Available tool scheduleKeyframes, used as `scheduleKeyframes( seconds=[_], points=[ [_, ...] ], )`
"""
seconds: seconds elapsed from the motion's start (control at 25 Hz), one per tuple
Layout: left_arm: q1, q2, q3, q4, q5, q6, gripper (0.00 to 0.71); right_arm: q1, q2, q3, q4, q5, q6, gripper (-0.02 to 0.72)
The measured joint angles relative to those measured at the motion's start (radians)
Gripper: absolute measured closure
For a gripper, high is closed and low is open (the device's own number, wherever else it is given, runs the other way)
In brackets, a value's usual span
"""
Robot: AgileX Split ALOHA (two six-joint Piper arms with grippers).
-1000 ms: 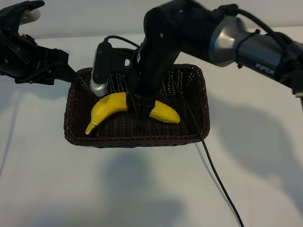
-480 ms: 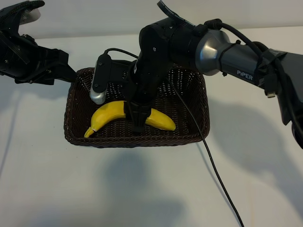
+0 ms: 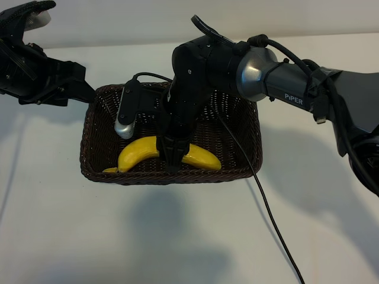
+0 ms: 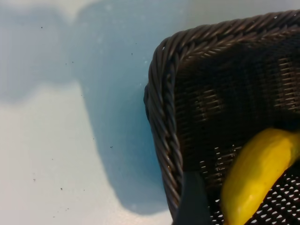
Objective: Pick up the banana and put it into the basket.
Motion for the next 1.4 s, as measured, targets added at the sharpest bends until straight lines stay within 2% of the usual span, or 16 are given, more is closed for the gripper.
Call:
scheduleKeyframes(
  seconds=[0.4,0.48,0.6,0.72,0.88,0.96,1.2,1.4],
  points=[
    [0.000,0.000,0.000,0.000,0.000,0.018,0.136,0.000,0.000,-0.001,0.000,0.003,0.036,0.278],
    [0.000,0.000,0.000,0.000,0.000,0.018,0.136,0.000,-0.001,-0.006,-0.008,0.007,0.057,0.224],
    [0.000,0.000,0.000,0.000,0.000,0.019,0.136,0.000,-0.010,-0.015,-0.011,0.018,0.067,0.088],
    [0.000,0.000,0.000,0.000,0.000,0.021,0.136,0.001,-0.026,-0.019,-0.013,0.024,0.068,0.029],
    [0.000,0.000,0.000,0.000,0.000,0.022,0.136,0.001,-0.041,-0.036,-0.030,0.036,0.092,0.039],
    [0.000,0.000,0.000,0.000,0.000,0.022,0.136,0.001,-0.042,-0.051,-0.051,0.050,0.128,0.052],
    [0.000,0.000,0.000,0.000,0.000,0.022,0.136,0.001,-0.042,-0.116,-0.173,0.121,0.253,0.064],
    [0.000,0.000,0.000,0.000,-0.004,0.023,0.136,0.001,-0.042,-0.170,-0.225,0.182,0.281,0.074]
  ],
)
